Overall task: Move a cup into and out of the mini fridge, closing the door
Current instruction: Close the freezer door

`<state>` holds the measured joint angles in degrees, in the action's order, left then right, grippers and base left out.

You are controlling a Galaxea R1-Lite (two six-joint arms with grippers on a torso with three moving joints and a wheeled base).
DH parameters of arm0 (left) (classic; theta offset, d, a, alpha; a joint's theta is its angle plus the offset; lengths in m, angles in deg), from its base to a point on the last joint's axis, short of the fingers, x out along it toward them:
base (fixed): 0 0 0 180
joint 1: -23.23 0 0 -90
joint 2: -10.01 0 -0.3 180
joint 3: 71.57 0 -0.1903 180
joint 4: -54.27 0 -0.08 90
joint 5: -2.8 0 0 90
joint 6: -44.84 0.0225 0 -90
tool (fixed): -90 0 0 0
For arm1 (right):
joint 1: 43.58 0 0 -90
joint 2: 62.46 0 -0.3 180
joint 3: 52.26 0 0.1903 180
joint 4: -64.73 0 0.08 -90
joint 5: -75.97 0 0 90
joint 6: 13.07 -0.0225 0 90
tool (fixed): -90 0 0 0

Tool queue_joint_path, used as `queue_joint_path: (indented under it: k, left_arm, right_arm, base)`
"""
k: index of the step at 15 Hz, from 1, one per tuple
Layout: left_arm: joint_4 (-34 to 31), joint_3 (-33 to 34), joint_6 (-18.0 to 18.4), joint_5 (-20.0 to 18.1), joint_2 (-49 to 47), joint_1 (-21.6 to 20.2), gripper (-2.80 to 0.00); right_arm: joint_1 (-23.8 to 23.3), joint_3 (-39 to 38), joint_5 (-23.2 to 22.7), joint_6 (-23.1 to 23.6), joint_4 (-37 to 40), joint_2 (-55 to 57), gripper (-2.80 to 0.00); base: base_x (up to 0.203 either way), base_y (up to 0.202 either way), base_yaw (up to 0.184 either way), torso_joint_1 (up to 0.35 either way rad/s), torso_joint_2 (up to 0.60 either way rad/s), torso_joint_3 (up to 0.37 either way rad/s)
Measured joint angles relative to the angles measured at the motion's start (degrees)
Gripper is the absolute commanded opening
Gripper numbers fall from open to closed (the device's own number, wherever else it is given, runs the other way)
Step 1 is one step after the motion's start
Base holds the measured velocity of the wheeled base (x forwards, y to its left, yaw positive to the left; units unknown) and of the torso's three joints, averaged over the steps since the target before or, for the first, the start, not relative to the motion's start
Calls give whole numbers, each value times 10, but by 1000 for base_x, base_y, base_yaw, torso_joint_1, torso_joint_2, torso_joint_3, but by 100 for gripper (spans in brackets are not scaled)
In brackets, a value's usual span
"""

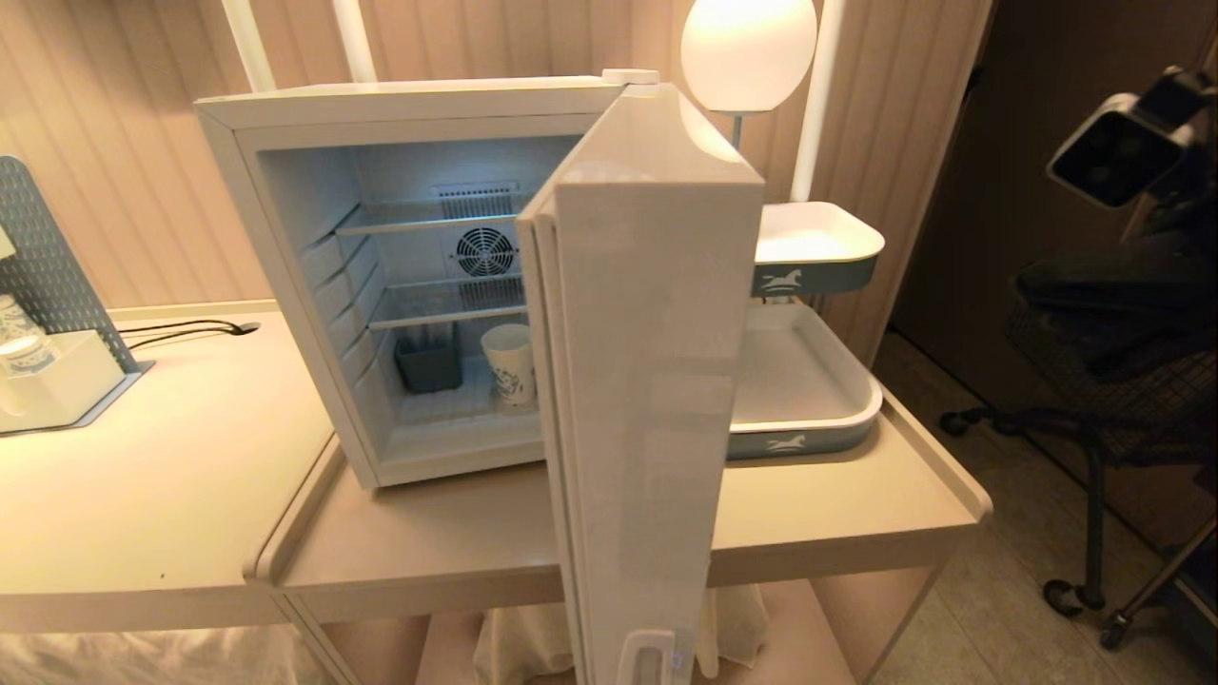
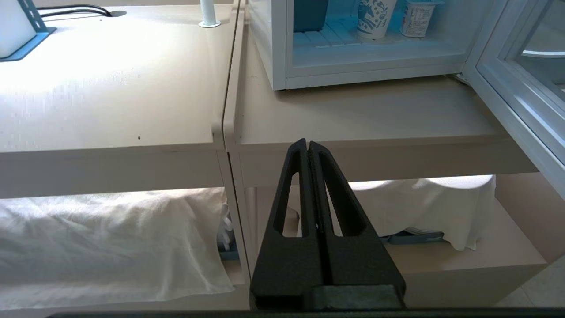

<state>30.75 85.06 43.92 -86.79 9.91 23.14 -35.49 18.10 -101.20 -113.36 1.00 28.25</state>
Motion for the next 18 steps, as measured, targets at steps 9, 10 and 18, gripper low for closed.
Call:
queue_joint_path:
  k: [9,10,18]
  left_arm:
    - [0,0,0,0,0,0,-280]
    - [0,0,0,0,0,0,-280]
    - [0,0,-1,0,0,1,-280]
  right_arm:
    - [151,43,51,10,-1,153,-280]
    - [162,53,56,10,-1,166,-280]
    - [251,105,123,10,0,236,-280]
  base:
    - [0,0,0,0,0,0]
    - [0,0,0,0,0,0]
    - [0,0,0,0,0,0]
